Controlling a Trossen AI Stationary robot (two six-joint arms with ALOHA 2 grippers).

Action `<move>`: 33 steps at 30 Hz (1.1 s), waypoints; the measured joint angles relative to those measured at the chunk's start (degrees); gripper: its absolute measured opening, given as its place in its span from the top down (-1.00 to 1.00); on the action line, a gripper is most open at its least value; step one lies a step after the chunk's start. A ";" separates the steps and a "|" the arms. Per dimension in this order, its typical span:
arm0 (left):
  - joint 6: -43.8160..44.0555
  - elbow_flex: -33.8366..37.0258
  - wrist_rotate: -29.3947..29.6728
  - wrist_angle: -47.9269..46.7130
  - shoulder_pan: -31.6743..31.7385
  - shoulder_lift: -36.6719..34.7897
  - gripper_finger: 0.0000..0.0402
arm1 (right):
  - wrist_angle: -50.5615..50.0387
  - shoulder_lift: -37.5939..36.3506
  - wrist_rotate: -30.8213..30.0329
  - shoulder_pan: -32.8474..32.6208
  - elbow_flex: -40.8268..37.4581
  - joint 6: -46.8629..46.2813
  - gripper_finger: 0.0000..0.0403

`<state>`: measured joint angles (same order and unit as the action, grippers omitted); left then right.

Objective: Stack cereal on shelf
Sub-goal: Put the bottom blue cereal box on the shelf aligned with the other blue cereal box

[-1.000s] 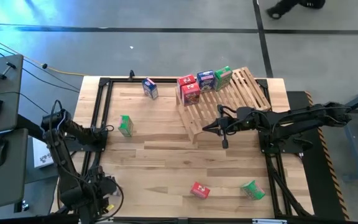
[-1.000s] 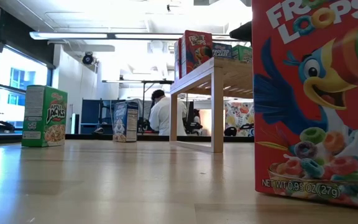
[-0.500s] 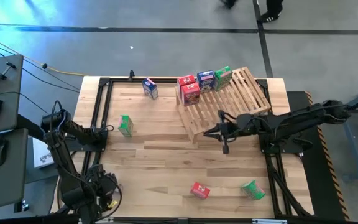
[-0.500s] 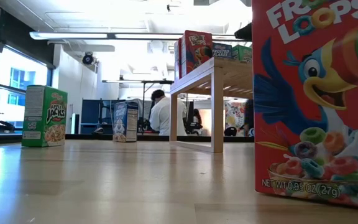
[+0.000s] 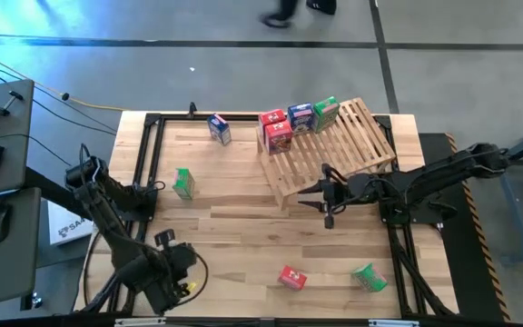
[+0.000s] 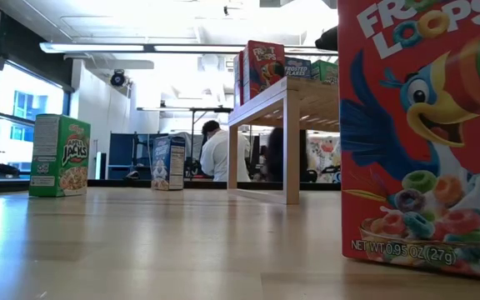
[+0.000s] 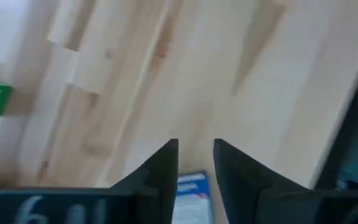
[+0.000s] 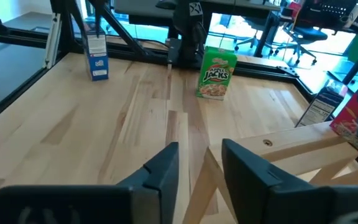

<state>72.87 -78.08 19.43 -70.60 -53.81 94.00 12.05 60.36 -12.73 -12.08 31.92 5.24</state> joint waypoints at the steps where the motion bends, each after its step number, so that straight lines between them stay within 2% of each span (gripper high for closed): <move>1: -0.52 -1.01 -1.04 0.01 0.33 0.00 0.59 | 0.02 0.00 0.00 0.00 0.00 0.38 0.41; 6: 1.78 -2.95 -11.88 -1.20 4.35 -0.09 0.59 | -0.06 0.00 -0.79 0.02 0.00 1.48 0.26; 10: 2.99 -2.95 -19.44 -1.27 7.09 -0.07 0.38 | -0.66 0.00 -0.81 0.02 0.00 1.68 0.10; 13: 3.69 -2.95 -22.00 -1.15 7.74 -0.09 0.16 | -1.41 0.00 -0.81 0.02 0.00 1.65 0.00; 18: 7.68 -2.95 -21.89 -1.22 5.81 -0.11 -0.17 | -2.36 0.00 -0.79 0.02 0.00 1.22 -0.07; 21: 11.52 -2.95 -21.93 -3.75 2.42 -0.11 -0.28 | -2.36 0.00 -0.79 0.02 0.00 1.22 -0.07; 28: 22.87 -2.91 -19.95 -6.27 -6.23 -0.15 -0.35 | -2.09 0.00 -0.80 0.02 0.00 1.21 -0.07; 33: 28.10 0.38 -18.88 -5.62 -9.48 -0.20 -0.35 | -1.50 0.00 -0.79 0.02 0.00 1.19 -0.07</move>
<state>100.97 -77.70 0.55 -76.22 -63.30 93.80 10.56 60.36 -13.52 -12.05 31.92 6.44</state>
